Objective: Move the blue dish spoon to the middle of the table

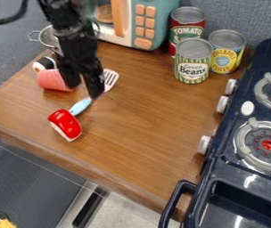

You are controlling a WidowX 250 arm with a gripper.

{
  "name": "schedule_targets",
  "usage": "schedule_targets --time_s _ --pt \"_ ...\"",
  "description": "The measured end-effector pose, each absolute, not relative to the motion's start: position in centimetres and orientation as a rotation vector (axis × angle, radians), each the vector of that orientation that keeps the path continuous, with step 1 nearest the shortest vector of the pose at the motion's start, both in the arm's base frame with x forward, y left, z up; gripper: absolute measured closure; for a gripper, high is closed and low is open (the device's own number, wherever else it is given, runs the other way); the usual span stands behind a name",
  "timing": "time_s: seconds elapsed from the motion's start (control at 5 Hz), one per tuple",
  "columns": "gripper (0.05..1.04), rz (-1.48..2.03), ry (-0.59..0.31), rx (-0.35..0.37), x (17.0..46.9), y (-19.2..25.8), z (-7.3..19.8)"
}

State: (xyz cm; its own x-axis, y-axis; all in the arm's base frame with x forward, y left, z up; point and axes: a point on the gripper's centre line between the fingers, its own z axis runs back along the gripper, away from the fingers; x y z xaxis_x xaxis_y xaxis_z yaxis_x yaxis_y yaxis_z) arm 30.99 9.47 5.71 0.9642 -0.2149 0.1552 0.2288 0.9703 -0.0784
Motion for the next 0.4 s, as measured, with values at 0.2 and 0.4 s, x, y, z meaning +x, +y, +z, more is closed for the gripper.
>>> schedule_targets --time_s 0.2,0.4 --pt "0.083 -0.226 -0.241 -0.088 31.1 9.8 8.7" --pt "0.083 -0.213 -0.223 0.013 30.3 10.4 9.9"
